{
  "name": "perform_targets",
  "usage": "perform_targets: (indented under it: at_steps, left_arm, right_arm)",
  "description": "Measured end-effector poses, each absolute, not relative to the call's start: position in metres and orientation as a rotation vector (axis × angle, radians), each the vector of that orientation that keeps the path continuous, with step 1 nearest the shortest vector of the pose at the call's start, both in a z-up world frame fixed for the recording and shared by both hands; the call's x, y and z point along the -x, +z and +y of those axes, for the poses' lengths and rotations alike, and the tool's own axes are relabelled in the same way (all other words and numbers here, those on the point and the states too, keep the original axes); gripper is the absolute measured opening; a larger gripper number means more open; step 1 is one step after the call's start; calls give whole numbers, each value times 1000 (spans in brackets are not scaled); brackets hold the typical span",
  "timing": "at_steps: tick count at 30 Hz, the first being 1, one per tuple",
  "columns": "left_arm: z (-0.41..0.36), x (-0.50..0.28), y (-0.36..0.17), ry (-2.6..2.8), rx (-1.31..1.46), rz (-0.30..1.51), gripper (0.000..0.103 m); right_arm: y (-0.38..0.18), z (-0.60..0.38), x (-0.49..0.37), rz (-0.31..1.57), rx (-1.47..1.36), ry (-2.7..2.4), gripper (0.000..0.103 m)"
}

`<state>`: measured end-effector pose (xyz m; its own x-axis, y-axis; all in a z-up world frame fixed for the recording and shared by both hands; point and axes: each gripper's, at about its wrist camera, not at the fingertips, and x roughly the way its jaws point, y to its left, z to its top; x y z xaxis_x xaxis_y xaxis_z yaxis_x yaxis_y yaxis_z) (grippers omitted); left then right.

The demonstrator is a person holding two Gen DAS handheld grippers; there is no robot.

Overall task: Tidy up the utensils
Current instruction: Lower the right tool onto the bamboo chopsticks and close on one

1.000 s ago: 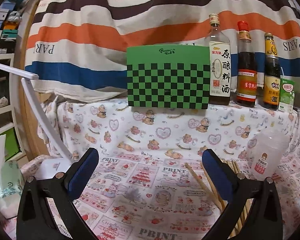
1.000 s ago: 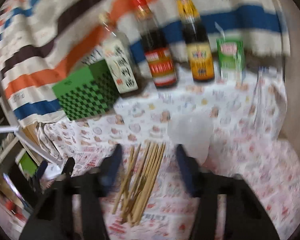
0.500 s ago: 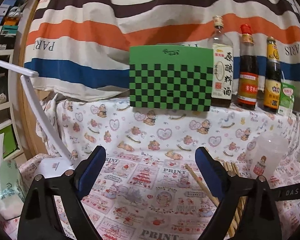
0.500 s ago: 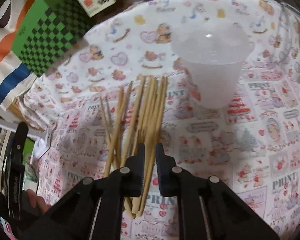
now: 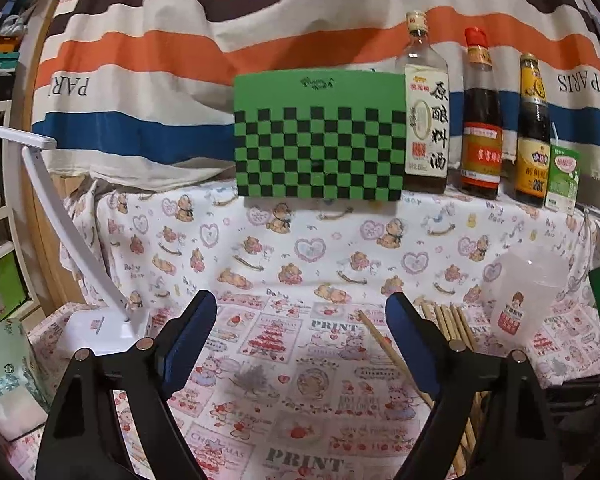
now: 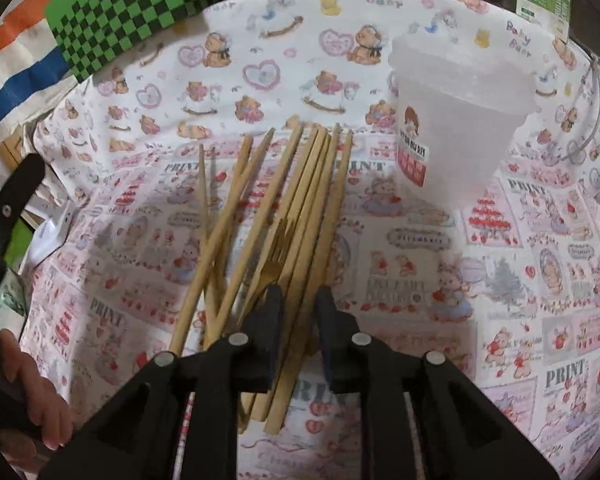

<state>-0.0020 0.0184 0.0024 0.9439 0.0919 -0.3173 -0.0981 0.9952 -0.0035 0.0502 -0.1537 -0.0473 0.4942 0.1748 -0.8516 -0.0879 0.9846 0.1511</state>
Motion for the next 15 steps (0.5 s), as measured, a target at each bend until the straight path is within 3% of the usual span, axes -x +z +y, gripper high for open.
perform_targets:
  at_steps: [2, 3, 10, 11, 12, 13, 15]
  left_arm:
    - [15, 0, 0, 82, 7, 337, 85]
    - [13, 0, -1, 79, -3, 342, 85]
    - [16, 11, 9, 84, 19, 291, 86]
    - [17, 9, 8, 82, 23, 303, 86]
    - [18, 7, 6, 85, 29, 318, 86]
    - [19, 4, 4, 88, 37, 332, 86]
    - [21, 0, 0, 84, 48, 359, 86]
  right_arm:
    - [-46, -164, -50, 1042, -128, 176, 12]
    - [-43, -167, -49, 1028, -127, 177, 1]
    - [-29, -176, -44, 1008, -140, 216, 3]
    - [-29, -175, -44, 1017, -129, 206, 7]
    - [-30, -174, -45, 1026, -125, 203, 22]
    - [-31, -175, -44, 1031, -125, 205, 28]
    - [-35, -172, -46, 1046, -109, 203, 28]
